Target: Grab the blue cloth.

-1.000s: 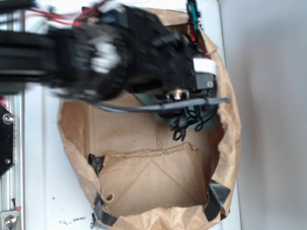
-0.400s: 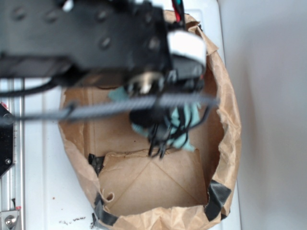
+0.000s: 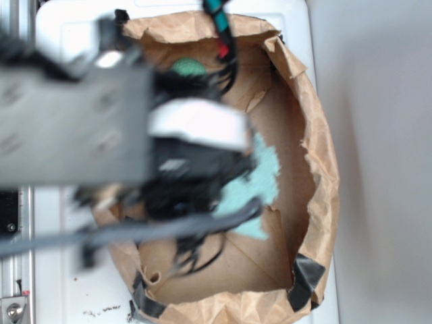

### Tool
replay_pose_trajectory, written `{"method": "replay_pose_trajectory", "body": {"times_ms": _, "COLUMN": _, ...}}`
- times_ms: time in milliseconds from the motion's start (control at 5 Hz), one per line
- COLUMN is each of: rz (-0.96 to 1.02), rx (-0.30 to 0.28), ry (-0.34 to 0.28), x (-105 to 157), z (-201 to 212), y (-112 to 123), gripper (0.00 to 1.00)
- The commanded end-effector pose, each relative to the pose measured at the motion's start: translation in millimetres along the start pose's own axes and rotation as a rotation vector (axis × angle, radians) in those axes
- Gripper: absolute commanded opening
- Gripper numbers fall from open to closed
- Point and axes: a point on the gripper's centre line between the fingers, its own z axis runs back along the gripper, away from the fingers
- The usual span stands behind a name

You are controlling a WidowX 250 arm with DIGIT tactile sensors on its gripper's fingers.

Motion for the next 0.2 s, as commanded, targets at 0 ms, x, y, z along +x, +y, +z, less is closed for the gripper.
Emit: {"method": "replay_pose_trajectory", "body": {"times_ms": 0, "rz": 0.017, "rx": 0.035, "ry": -0.073, "x": 12.9, "z": 17.7, "y": -1.9, "gripper": 0.0}}
